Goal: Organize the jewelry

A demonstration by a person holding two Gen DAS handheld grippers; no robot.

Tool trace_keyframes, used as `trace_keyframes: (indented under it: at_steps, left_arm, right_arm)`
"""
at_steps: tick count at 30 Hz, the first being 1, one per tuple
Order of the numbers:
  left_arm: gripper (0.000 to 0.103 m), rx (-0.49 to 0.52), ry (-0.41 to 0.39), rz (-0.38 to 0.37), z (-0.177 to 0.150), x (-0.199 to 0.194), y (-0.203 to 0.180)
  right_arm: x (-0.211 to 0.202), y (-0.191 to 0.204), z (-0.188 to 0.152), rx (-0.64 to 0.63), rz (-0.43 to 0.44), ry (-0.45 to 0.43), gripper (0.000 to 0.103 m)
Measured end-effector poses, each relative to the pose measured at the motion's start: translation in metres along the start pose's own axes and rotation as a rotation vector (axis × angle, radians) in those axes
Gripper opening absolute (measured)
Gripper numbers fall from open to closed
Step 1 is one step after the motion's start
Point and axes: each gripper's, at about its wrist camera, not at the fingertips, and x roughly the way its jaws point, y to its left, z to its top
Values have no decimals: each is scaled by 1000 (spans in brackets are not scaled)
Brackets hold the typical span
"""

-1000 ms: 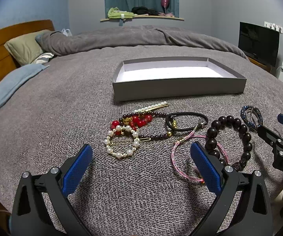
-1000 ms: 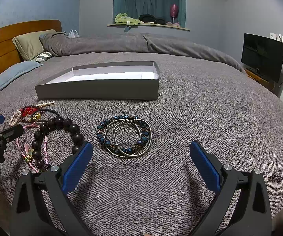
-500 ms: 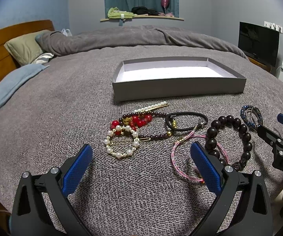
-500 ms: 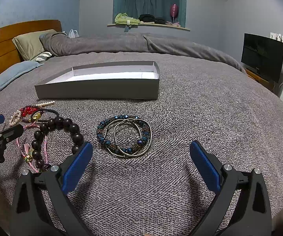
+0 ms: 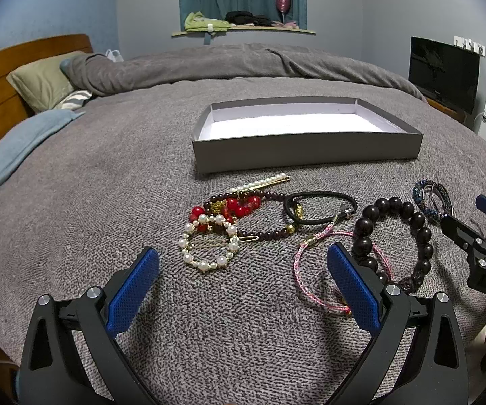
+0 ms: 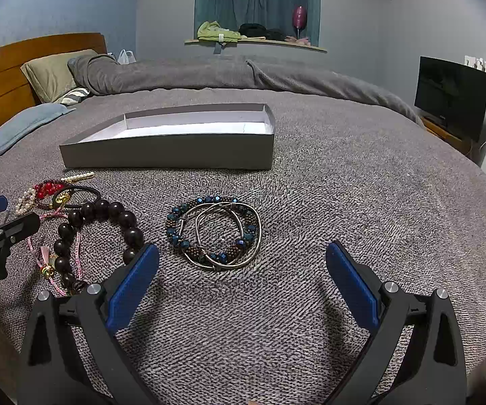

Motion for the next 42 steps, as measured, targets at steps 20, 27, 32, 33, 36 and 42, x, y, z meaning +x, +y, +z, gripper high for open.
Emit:
trace_keyframes:
  at_steps: [20,27,32,33,36,42]
  left_arm:
    - [99,-5,1,-23,1,-1,2]
    - [99,2,9,-28,2,1,1]
    - [99,-3,13,-32,2,3,1]
    - [99,-4,13,-33,2,3,1]
    - [99,-3,16,-36,2,4,1]
    - [99,-7,17,-41,2,4,2]
  right_arm:
    - [3,-12,3,68,20,1,91]
    - [11,-3,13,48,19,16,66]
    - [18,-2,16,55,40,41,59]
    - [19,0,16,51,44,48,57]
    - [22,3,15,41,47,62,51]
    - [23,3,15,42,55,65,46]
